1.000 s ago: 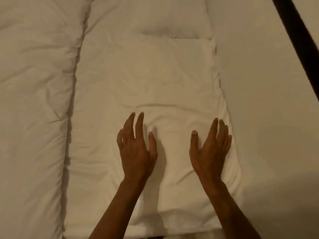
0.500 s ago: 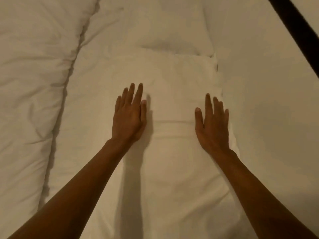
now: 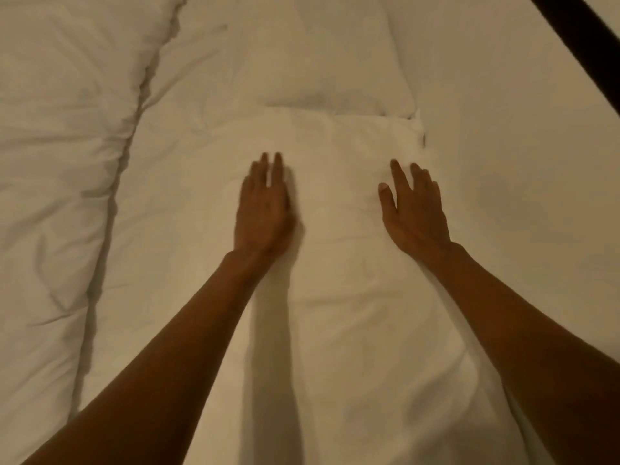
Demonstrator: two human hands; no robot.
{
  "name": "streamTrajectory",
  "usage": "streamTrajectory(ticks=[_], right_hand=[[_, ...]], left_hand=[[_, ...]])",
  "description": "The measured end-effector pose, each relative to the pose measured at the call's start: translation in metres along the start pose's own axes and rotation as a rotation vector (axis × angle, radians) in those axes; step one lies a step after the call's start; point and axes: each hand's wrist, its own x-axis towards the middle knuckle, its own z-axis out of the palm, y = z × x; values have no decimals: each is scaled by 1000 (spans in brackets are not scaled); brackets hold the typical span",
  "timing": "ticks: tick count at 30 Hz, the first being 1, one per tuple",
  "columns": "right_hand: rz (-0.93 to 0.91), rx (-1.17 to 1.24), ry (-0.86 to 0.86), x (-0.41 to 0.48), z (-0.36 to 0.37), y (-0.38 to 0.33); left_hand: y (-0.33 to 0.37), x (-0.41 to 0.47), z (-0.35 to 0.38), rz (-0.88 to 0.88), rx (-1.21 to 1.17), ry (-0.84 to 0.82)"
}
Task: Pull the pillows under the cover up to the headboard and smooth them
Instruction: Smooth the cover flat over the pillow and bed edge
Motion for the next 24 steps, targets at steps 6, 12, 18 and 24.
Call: streamTrajectory(ticks=[6,12,18,24], right_hand=[[-175,16,-93,-28,10,-10],[-18,36,-119,-75,-2,34],[-117,130,-52,-149,-8,-7],[-55,105,-76,-197,-6,39]], left_hand=[[12,-24,28,153,50,-161],[-22,-43,-2,-30,169,-210],[35,-140,7,195,40,-156],[1,-176,12,148,196,-209]])
